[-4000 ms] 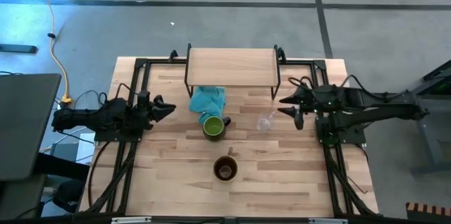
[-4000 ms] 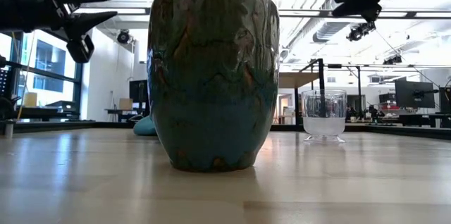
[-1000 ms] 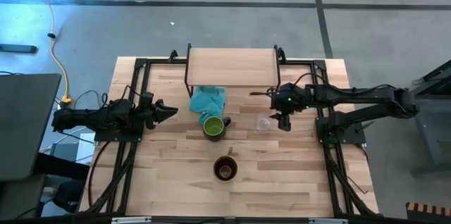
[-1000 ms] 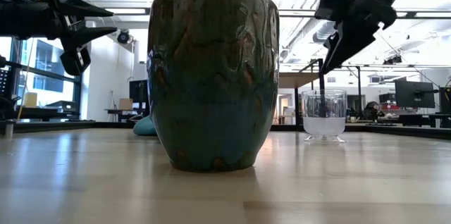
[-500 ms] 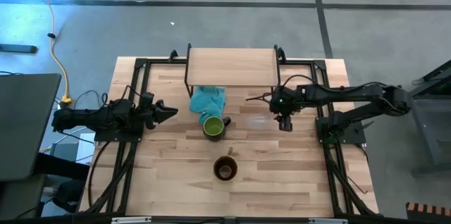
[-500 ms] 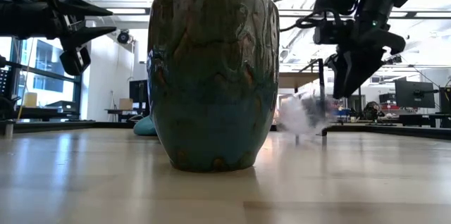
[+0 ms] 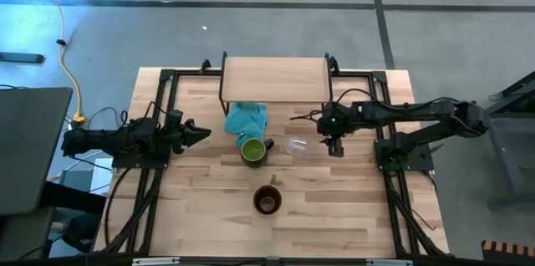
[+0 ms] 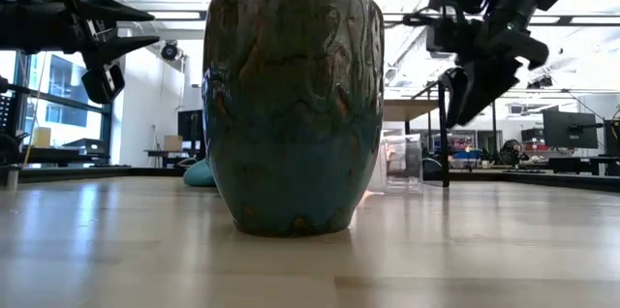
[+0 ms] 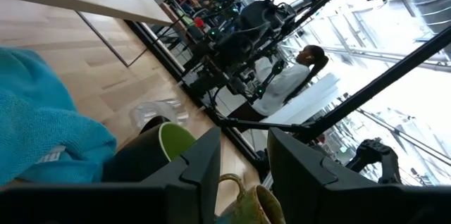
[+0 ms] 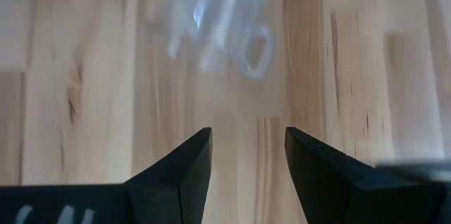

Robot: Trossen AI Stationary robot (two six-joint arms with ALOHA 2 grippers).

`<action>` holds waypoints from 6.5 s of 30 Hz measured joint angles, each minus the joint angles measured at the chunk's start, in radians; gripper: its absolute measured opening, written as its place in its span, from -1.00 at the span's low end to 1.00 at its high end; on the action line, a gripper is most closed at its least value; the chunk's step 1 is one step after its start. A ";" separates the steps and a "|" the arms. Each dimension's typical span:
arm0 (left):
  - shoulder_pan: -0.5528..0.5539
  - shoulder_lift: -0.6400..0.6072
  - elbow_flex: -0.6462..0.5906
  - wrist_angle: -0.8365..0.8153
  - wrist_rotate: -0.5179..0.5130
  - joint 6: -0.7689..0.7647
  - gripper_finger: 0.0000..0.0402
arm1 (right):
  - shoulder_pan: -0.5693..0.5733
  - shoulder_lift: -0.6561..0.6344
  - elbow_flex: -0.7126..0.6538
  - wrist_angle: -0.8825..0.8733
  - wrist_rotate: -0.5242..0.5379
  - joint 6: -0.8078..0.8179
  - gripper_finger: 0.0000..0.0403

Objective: Stack small to large cups/mugs on shelf
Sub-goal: Put the transparent mug on the shelf

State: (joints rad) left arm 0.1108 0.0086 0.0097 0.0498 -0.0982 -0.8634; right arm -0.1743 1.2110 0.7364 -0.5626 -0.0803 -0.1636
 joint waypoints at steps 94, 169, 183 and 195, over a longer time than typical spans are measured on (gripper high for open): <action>0.000 0.000 0.000 -0.001 0.000 -0.033 -0.47 | 0.136 0.302 0.001 0.501 0.178 0.025 -0.62; 0.000 0.000 0.000 -0.018 0.000 -0.024 -0.47 | 0.103 0.465 0.517 -0.925 0.094 0.095 -1.00; 0.000 0.000 0.000 -0.019 0.000 -0.024 -0.47 | 0.103 0.466 0.517 -0.892 0.042 0.103 -1.00; 0.000 0.000 0.000 -0.019 0.001 -0.024 -0.47 | 0.103 0.466 0.517 -0.941 0.037 0.115 -1.00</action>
State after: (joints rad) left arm 0.1108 0.0090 0.0097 0.0303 -0.0976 -0.8875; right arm -0.0715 1.6768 1.2537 -1.5031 -0.0429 -0.0490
